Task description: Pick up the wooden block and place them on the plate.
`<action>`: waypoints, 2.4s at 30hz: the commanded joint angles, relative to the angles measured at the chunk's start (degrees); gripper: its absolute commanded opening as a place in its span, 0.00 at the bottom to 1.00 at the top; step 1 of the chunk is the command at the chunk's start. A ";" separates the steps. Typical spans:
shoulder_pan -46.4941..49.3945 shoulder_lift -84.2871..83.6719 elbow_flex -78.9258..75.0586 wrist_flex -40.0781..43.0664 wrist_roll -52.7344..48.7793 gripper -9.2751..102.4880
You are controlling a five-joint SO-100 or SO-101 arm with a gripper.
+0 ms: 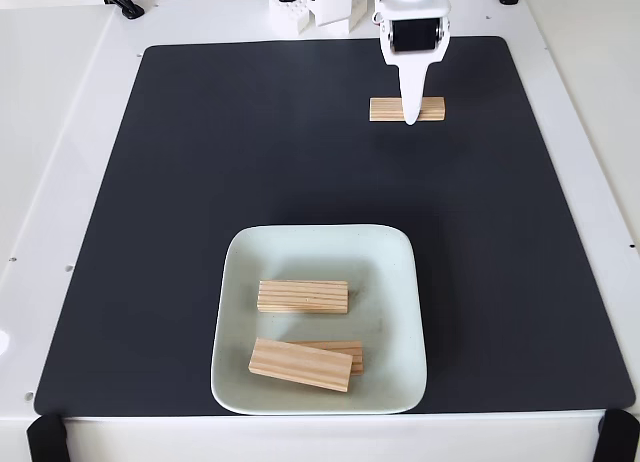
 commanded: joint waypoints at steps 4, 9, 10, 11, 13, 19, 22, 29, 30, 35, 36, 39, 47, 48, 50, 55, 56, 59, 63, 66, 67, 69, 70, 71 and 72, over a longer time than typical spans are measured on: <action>10.11 11.51 0.53 -1.05 -13.71 0.08; 17.58 9.40 -2.37 -3.16 -21.45 0.08; 18.72 7.56 -3.69 -4.66 -21.88 0.08; 19.78 5.27 -5.89 -6.33 -22.15 0.08; 21.53 -0.09 -12.13 -8.26 -22.50 0.08; 22.85 -18.37 -39.11 -5.98 -22.68 0.08; 22.76 -27.95 -52.91 -3.78 -22.68 0.08; 22.85 -49.66 -80.42 -2.99 -22.68 0.08; 22.94 -51.94 -83.67 -2.99 -22.68 0.08; 24.08 -61.08 -94.31 -2.99 -23.20 0.08; 24.17 -62.23 -95.10 -2.99 -24.79 0.08; 24.08 -63.98 -95.19 -2.02 -29.09 0.08; 23.64 -64.86 -94.48 -1.49 -30.59 0.08; 23.55 -64.86 -93.78 -1.67 -30.59 0.08; 23.38 -64.78 -92.81 -1.85 -30.50 0.08; 22.76 -64.78 -92.64 -1.76 -29.97 0.08; 22.59 -64.78 -92.64 -1.76 -29.97 0.08; 22.50 -64.78 -92.64 -1.67 -29.97 0.08; 22.41 -64.86 -92.55 -1.58 -29.97 0.08; 22.41 -65.21 -91.93 -1.67 -29.97 0.08; 22.41 -65.74 -91.32 -2.11 -29.97 0.08; 22.41 -67.06 -91.32 -2.20 -29.97 0.08; 22.41 -67.24 -91.32 -2.11 -29.88 0.08; 22.41 -67.41 -91.41 -2.02 -29.88 0.08; 22.32 -67.41 -91.41 -1.93 -29.88 0.08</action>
